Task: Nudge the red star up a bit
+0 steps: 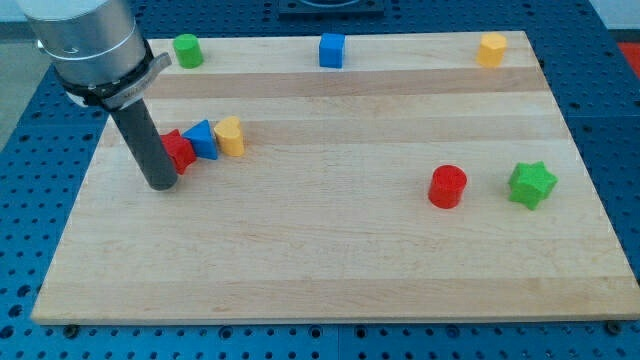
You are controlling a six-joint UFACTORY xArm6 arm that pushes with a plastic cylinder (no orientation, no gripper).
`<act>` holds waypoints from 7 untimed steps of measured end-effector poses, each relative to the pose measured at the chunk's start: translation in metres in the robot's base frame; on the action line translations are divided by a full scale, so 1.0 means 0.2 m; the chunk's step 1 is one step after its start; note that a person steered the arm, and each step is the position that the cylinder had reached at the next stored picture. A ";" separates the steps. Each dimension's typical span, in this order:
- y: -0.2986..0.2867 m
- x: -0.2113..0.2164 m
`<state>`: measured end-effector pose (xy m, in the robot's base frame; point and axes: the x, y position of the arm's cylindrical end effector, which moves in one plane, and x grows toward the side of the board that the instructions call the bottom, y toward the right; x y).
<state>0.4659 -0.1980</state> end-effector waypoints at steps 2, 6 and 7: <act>0.19 0.00; 0.10 -0.07; 0.02 -0.08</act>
<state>0.4507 -0.1944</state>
